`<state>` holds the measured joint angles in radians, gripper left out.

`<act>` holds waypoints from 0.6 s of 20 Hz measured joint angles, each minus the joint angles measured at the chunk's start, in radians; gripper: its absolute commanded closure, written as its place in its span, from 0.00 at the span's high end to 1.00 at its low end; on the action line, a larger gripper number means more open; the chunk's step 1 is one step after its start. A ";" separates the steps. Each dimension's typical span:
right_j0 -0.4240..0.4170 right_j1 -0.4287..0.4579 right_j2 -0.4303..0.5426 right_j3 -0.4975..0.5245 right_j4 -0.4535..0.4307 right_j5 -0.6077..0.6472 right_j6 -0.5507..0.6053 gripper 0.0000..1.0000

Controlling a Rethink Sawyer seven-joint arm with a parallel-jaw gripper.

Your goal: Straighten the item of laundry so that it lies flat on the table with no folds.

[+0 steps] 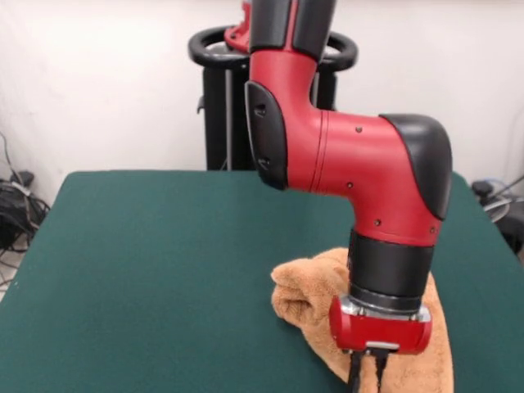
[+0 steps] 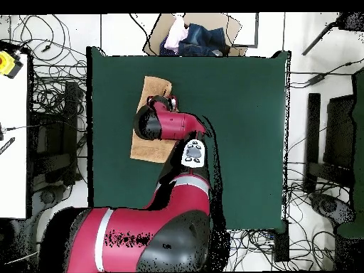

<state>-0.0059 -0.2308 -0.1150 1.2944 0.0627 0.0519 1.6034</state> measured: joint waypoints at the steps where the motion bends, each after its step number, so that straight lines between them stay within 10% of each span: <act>1: -0.003 0.003 0.000 -0.013 0.011 0.050 0.000 0.00; 12: -0.056 -0.005 0.000 -0.200 0.067 0.881 0.000 0.00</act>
<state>-0.0621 -0.2357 -0.1153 1.0947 0.1293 0.9329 1.6034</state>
